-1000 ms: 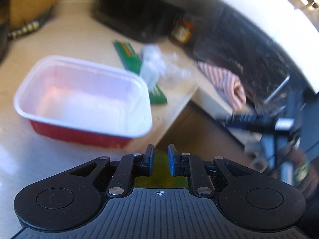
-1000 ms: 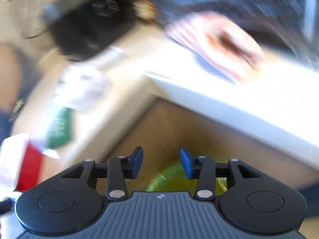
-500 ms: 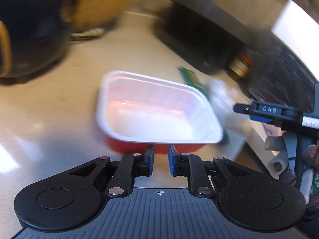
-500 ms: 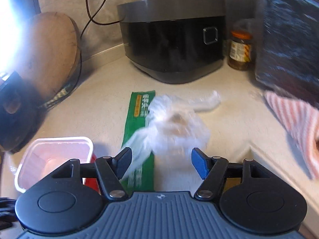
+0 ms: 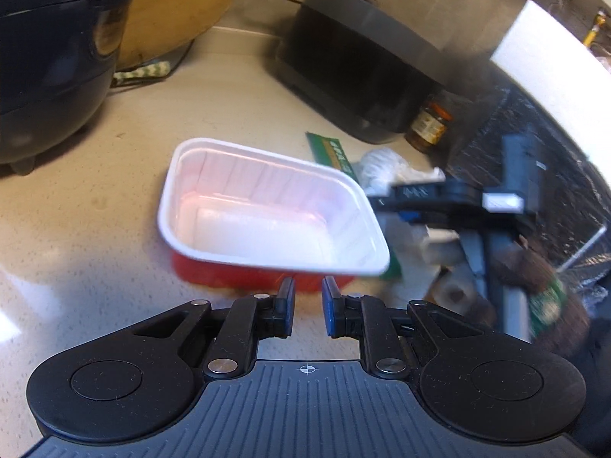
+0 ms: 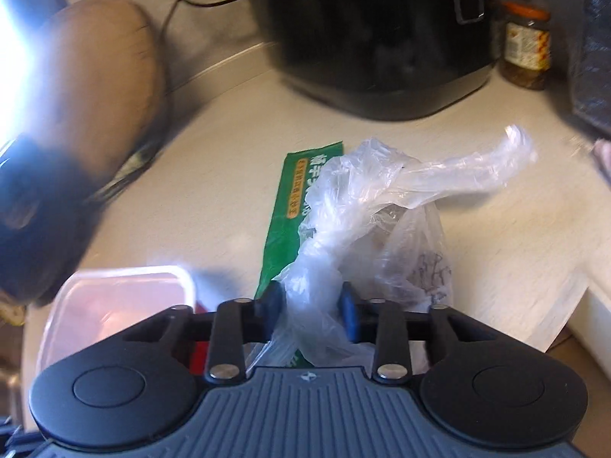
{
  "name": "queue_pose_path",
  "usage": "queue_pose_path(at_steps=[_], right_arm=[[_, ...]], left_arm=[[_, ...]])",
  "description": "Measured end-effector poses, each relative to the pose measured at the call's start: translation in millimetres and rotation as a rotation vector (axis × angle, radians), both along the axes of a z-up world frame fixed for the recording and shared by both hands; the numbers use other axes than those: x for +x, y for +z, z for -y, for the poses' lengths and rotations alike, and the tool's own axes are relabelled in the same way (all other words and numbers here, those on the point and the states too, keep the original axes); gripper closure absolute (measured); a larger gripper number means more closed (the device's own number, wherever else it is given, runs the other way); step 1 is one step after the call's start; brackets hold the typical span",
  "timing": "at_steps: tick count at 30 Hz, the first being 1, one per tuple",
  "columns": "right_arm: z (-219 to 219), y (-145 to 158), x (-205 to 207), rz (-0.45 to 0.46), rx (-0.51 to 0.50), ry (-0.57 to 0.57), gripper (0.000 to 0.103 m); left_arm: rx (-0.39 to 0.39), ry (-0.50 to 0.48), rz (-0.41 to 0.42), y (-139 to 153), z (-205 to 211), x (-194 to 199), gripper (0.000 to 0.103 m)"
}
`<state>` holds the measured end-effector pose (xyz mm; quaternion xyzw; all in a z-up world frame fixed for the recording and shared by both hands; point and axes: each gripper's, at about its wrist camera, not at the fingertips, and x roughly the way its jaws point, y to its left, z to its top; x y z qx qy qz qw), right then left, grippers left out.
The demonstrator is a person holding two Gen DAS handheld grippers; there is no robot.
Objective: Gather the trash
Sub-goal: 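Move the right tool to the clear plastic bag and grasp it, then grasp the green noodle packet with the left tool and lift it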
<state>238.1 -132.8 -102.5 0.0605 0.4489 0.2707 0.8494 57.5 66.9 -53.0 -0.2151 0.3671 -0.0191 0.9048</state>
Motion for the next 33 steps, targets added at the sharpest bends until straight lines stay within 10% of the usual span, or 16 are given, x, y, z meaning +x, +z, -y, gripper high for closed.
queue_pose_path(at_steps=[9, 18, 27, 33], right_arm=[[27.0, 15.8, -37.0, -0.03, 0.105, 0.013, 0.086], [53.1, 22.1, -46.7, 0.045, 0.036, -0.069, 0.086], [76.5, 26.0, -50.0, 0.063, 0.05, -0.078, 0.086], [81.5, 19.7, -46.4, 0.038, 0.059, -0.078, 0.086]], left_arm=[[0.074, 0.22, 0.023, 8.7, -25.3, 24.7, 0.085], [0.152, -0.267, 0.04, 0.9, 80.9, 59.3, 0.084], [0.456, -0.16, -0.002, -30.0, 115.3, 100.8, 0.082], [0.463, -0.195, -0.034, -28.6, 117.7, 91.2, 0.082]])
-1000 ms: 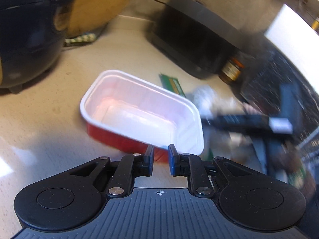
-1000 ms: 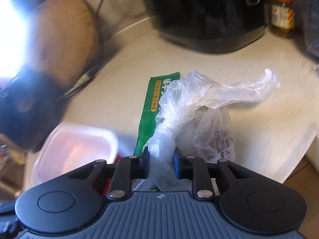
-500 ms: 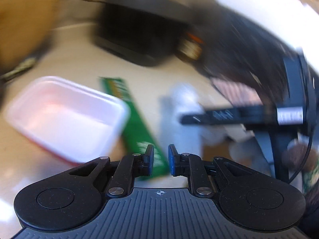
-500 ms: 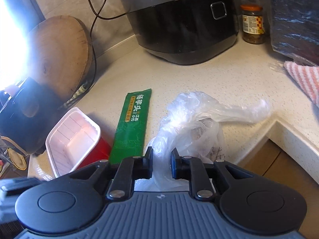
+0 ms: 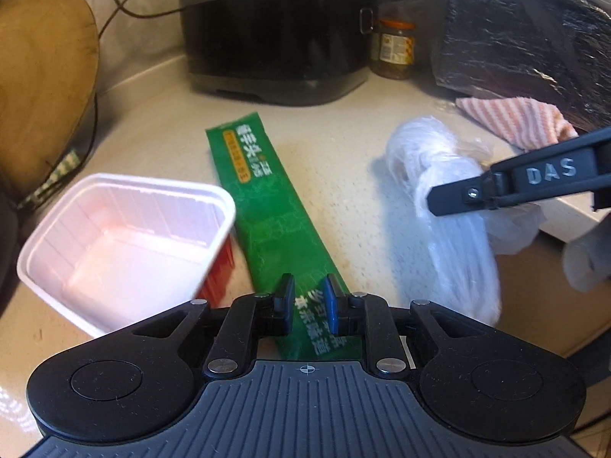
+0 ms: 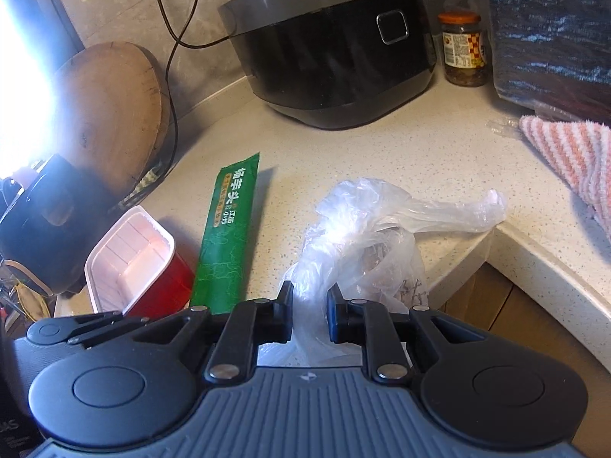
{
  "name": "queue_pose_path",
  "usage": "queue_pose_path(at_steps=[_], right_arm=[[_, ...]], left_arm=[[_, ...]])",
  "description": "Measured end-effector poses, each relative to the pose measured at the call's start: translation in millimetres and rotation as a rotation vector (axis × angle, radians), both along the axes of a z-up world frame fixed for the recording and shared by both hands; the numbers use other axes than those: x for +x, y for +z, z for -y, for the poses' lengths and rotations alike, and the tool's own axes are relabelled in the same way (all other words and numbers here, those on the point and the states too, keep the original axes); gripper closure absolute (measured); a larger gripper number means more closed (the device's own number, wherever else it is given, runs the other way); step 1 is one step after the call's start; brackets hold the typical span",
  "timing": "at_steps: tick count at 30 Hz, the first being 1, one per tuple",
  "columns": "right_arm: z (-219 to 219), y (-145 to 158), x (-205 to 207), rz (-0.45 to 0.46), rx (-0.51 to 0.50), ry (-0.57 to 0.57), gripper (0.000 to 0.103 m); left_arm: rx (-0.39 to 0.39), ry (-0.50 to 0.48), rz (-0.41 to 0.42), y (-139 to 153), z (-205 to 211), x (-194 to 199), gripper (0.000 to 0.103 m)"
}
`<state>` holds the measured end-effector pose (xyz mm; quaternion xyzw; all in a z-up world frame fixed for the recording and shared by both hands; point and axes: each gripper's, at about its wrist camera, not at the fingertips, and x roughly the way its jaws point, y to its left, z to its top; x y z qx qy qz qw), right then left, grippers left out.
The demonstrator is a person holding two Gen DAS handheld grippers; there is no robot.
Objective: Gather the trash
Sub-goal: 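Grasp the green noodle packet with the left tool and lift it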
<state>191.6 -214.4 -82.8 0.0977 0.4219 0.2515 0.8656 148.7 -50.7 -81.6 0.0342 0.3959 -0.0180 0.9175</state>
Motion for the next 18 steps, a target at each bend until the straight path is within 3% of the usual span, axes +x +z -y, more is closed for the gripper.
queue_pose_path(at_steps=[10, 13, 16, 18], right_arm=[[-22.4, 8.7, 0.3, 0.055, -0.026, 0.072, 0.086], [-23.1, 10.8, 3.0, 0.062, -0.021, 0.066, 0.086], [-20.5, 8.1, 3.7, 0.054, -0.018, 0.051, 0.086], [-16.8, 5.4, 2.8, 0.05, -0.014, 0.039, 0.086]], left_arm=[[-0.08, 0.019, -0.041, -0.5, -12.4, -18.5, 0.082], [-0.204, 0.022, 0.023, 13.0, -25.1, -21.2, 0.082], [-0.365, 0.097, 0.003, 14.8, -39.4, -0.3, 0.081], [-0.335, 0.11, -0.002, 12.0, -35.7, 15.9, 0.081]])
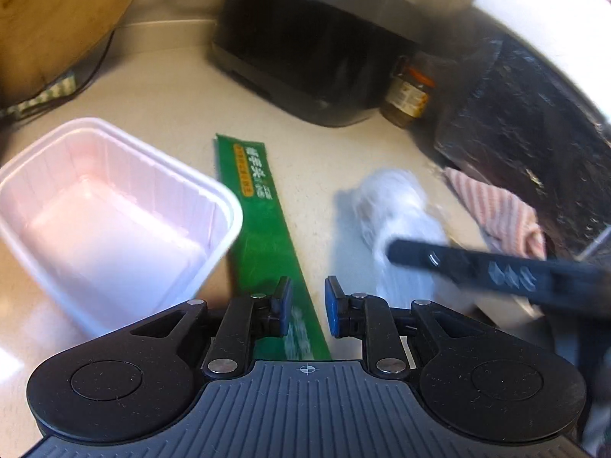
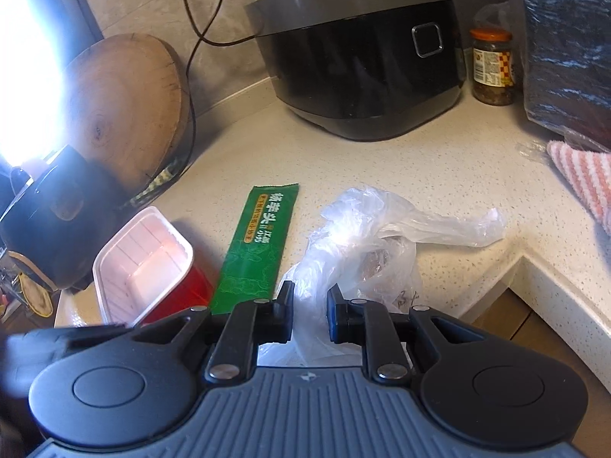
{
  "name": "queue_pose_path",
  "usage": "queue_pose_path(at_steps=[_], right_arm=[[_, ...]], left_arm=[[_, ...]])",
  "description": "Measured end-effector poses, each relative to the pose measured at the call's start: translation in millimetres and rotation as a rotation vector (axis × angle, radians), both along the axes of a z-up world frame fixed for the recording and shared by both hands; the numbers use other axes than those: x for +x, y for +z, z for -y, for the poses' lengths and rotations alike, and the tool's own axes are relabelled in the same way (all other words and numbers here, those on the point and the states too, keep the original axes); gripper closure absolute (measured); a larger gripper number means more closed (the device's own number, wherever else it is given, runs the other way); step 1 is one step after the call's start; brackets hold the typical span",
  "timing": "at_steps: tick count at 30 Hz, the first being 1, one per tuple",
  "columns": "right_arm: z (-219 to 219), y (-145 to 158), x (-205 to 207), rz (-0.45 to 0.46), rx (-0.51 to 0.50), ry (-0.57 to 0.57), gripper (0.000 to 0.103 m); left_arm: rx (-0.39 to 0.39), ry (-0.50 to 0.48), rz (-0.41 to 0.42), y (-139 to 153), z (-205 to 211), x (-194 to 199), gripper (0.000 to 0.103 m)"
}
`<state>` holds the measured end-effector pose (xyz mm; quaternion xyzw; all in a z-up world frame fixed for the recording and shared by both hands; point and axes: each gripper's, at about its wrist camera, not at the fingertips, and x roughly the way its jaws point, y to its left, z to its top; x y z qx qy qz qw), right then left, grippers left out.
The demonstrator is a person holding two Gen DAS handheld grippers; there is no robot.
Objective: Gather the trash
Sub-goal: 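Grasp the green noodle packet with the left tool and lift it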
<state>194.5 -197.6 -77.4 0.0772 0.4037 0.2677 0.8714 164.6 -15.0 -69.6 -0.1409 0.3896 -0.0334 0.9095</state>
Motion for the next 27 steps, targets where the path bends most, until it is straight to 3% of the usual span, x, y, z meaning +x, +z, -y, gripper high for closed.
queue_pose_path(at_steps=[3, 4, 7, 10, 12, 15, 17, 21, 27], right_arm=[[5.8, -4.2, -2.4, -0.003, 0.006, -0.018, 0.086], [7.4, -6.4, -3.4, -0.007, 0.009, -0.024, 0.086], [11.7, -13.7, -5.0, -0.027, 0.029, -0.034, 0.086], [14.6, -19.8, -8.2, -0.036, 0.04, -0.037, 0.086], [16.6, -22.9, -10.9, -0.036, 0.038, -0.044, 0.086], [23.5, -26.7, -11.6, -0.05, 0.051, -0.051, 0.086], [26.5, -28.2, -13.4, -0.053, 0.059, -0.053, 0.086], [27.6, -30.6, -17.2, -0.064, 0.075, -0.046, 0.086], [16.0, -26.8, -27.1, -0.053, 0.066, 0.009, 0.086]], left_arm=[[0.2, 0.008, 0.009, -1.3, 19.6, 16.6, 0.081], [0.231, 0.008, 0.006, -2.2, 23.7, 21.4, 0.081], [0.23, 0.015, -0.046, -10.3, 27.2, 36.5, 0.079], [0.253, -0.04, -0.029, -11.6, 35.0, 41.5, 0.073], [0.218, -0.087, -0.027, -12.8, 37.0, 42.5, 0.065], [0.129, -0.121, -0.01, -14.7, 30.1, 32.8, 0.065], [0.114, -0.143, 0.004, -16.3, 25.6, 21.3, 0.061], [0.256, -0.178, -0.017, -15.7, 29.4, -9.1, 0.05], [0.417, -0.141, -0.047, -10.7, 17.5, -52.7, 0.049]])
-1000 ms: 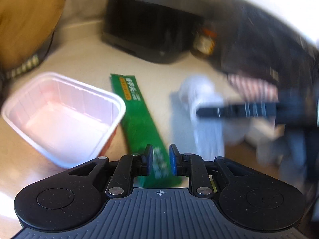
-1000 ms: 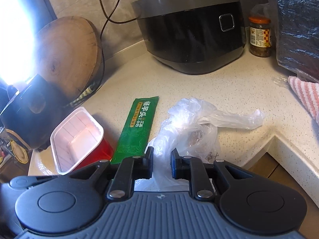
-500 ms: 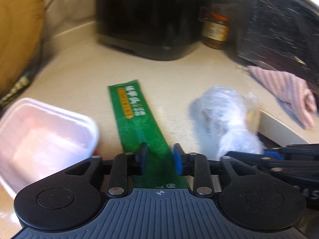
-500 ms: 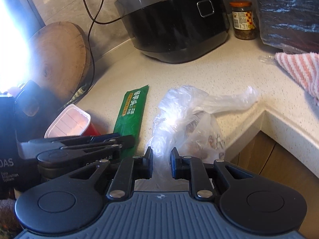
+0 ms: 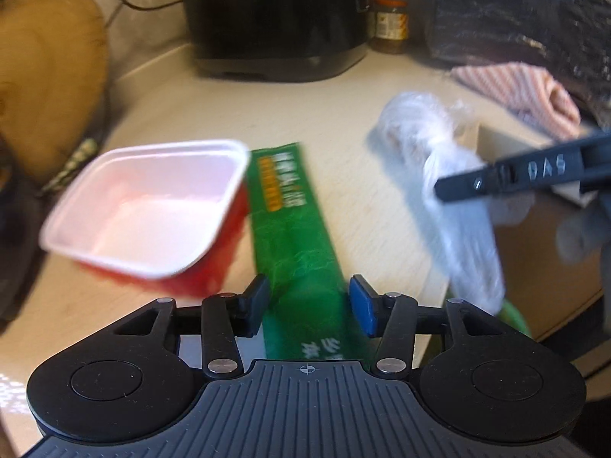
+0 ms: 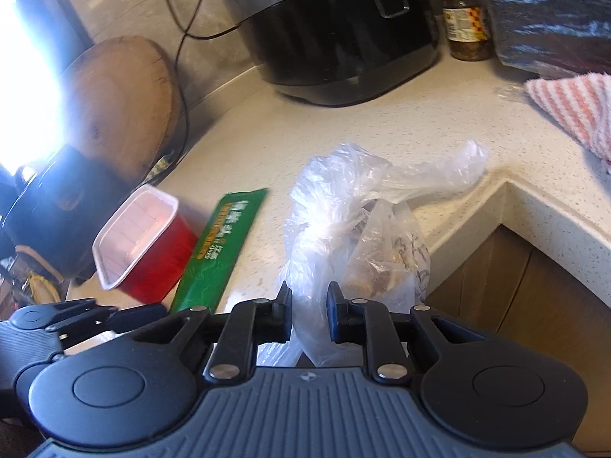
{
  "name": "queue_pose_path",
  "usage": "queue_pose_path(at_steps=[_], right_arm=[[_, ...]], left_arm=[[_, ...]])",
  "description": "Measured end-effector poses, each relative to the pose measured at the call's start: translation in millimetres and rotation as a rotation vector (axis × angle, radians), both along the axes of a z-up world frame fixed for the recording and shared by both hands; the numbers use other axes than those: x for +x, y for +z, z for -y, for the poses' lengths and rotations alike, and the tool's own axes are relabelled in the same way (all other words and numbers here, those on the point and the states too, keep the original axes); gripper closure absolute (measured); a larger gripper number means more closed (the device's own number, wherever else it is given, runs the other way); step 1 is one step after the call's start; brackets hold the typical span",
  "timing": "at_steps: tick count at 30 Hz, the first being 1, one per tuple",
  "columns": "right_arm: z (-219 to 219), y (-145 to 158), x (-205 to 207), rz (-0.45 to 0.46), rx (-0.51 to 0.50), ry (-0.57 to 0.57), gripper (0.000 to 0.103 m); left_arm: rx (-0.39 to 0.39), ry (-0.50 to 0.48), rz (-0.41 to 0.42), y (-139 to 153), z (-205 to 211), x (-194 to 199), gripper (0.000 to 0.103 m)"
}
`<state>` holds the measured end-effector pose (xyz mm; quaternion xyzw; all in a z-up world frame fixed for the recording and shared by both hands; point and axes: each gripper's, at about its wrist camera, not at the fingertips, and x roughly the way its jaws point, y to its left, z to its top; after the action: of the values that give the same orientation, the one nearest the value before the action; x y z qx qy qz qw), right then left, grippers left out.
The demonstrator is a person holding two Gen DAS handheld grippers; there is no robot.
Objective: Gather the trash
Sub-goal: 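Grasp the green noodle packet with the left tool and lift it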
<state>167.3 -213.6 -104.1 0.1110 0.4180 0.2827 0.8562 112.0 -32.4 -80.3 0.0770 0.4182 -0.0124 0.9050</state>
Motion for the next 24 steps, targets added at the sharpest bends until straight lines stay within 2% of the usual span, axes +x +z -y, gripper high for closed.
queue_pose_path(at_steps=[3, 7, 9, 11, 15, 20, 24], right_arm=[[-15.0, -1.4, -5.9, -0.034, 0.028, 0.071, 0.086], [-25.1, 4.9, -21.4, -0.02, 0.092, 0.162, 0.084], [-21.8, 14.6, -28.8, 0.025, 0.079, 0.158, 0.068], [-17.1, 24.1, -35.2, 0.08, 0.036, 0.106, 0.036], [-12.3, 35.0, -45.2, 0.149, -0.055, 0.032, 0.034], [-3.2, 33.9, -56.1, 0.146, -0.072, 0.0, 0.034], [-9.9, 33.3, -57.1, 0.162, -0.124, 0.002, 0.034]], left_arm=[[-0.017, 0.031, -0.02, 2.5, -12.4, -7.2, 0.049], [-0.163, 0.055, -0.05, 7.4, -29.6, -5.2, 0.051], [-0.159, 0.038, -0.003, 15.4, -29.5, -9.1, 0.052], [-0.1, 0.024, 0.022, 18.8, -25.8, -6.9, 0.052], [-0.083, 0.038, -0.005, 8.7, -21.3, 12.8, 0.051], [-0.062, 0.039, -0.01, -3.1, -15.6, 23.4, 0.047], [-0.097, 0.023, -0.02, -5.0, -17.3, 26.9, 0.045]])
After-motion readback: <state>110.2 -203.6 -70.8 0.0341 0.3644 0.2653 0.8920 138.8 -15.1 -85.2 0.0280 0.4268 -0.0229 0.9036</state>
